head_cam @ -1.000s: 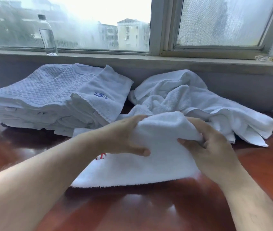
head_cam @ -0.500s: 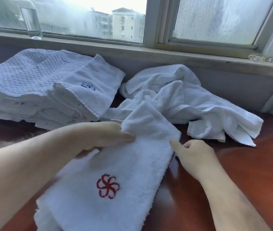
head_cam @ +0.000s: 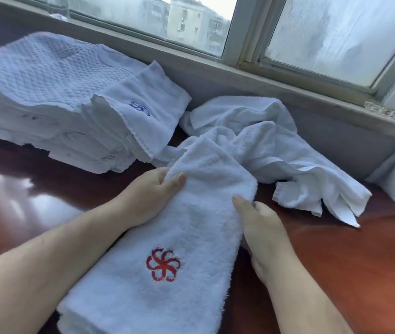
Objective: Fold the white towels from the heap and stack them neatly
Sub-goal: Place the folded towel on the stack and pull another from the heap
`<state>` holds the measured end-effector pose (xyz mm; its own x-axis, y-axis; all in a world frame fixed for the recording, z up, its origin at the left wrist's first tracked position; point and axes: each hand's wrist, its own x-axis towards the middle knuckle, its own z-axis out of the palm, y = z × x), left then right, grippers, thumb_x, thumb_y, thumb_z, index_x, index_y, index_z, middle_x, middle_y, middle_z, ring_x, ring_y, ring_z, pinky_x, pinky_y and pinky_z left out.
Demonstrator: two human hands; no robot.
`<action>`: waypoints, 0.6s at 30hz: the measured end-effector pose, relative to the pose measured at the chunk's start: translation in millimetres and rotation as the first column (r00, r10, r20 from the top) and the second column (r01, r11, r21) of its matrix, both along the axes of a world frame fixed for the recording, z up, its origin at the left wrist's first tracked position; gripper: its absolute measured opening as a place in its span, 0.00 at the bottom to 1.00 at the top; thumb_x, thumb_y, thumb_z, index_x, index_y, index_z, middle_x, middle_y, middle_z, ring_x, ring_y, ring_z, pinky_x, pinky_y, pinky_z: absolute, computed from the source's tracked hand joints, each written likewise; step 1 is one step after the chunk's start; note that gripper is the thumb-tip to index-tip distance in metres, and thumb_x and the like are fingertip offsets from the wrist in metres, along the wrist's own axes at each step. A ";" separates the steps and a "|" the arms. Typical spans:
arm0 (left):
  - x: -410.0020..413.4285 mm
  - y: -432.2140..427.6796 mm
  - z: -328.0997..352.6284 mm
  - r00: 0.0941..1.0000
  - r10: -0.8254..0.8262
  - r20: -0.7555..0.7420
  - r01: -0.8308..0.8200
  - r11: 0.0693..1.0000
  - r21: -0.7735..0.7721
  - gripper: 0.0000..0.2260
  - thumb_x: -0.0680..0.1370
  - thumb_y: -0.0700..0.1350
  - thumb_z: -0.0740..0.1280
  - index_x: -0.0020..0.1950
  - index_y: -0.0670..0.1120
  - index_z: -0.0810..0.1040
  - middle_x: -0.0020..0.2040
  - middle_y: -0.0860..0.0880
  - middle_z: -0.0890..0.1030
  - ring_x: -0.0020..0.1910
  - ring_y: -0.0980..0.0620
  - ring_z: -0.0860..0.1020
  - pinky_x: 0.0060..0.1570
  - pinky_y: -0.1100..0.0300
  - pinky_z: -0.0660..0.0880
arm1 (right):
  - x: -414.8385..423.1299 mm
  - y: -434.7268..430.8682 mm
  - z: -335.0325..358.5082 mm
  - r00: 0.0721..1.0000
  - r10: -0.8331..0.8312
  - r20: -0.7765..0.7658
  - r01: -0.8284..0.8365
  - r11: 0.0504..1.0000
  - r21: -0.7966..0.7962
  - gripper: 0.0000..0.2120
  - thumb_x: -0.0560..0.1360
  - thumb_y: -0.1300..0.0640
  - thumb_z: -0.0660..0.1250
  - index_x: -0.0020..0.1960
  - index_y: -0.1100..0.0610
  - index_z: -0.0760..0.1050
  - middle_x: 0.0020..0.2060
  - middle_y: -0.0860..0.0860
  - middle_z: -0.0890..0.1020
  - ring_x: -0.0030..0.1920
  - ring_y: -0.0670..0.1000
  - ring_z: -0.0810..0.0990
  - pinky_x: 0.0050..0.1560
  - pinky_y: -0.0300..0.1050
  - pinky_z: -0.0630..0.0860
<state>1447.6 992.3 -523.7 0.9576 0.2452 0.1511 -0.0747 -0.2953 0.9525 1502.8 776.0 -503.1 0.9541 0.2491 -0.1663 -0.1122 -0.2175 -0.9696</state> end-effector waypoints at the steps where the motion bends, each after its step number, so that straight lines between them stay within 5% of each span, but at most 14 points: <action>1: 0.3 3.7 2.7 0.997 -0.043 -0.057 0.038 0.996 -0.087 0.18 0.73 0.66 0.67 0.53 0.56 0.84 0.51 0.53 0.86 0.51 0.52 0.85 0.58 0.46 0.78 | 0.0 1.2 0.7 0.993 0.025 -0.117 -0.004 0.984 0.180 0.15 0.78 0.49 0.68 0.56 0.61 0.80 0.50 0.56 0.86 0.53 0.59 0.85 0.58 0.59 0.81; 3: 0.5 10.4 6.7 0.972 -0.164 -0.169 0.111 0.951 -0.287 0.22 0.68 0.63 0.71 0.55 0.52 0.86 0.55 0.47 0.86 0.55 0.45 0.84 0.64 0.42 0.75 | -2.8 1.7 2.1 0.953 0.129 -0.274 -0.017 0.926 0.376 0.15 0.79 0.56 0.67 0.61 0.64 0.80 0.53 0.60 0.85 0.54 0.60 0.85 0.53 0.56 0.83; 6: -2.1 15.5 4.8 0.942 -0.285 -0.177 0.196 0.896 -0.398 0.18 0.70 0.54 0.73 0.58 0.51 0.84 0.58 0.44 0.84 0.57 0.41 0.83 0.64 0.42 0.75 | -13.4 5.7 -0.2 0.897 0.235 -0.374 -0.065 0.907 0.416 0.16 0.77 0.56 0.69 0.60 0.64 0.81 0.55 0.63 0.84 0.55 0.63 0.84 0.51 0.56 0.82; 12: -16.9 12.5 11.9 0.978 -0.209 -0.008 0.183 0.874 -0.450 0.10 0.80 0.44 0.67 0.59 0.51 0.82 0.56 0.43 0.85 0.54 0.44 0.84 0.49 0.54 0.81 | -30.0 19.6 15.3 0.954 0.204 -0.220 -0.118 0.929 0.352 0.13 0.80 0.57 0.66 0.62 0.61 0.79 0.52 0.60 0.86 0.52 0.62 0.86 0.55 0.60 0.82; 18: -54.3 36.3 20.3 0.938 -0.344 -0.036 0.263 0.778 -0.570 0.11 0.78 0.52 0.71 0.59 0.52 0.84 0.60 0.44 0.83 0.57 0.43 0.83 0.50 0.52 0.81 | -42.9 50.1 48.6 0.992 0.127 -0.014 -0.114 0.928 0.355 0.09 0.80 0.62 0.66 0.60 0.61 0.77 0.48 0.62 0.86 0.48 0.63 0.86 0.46 0.62 0.84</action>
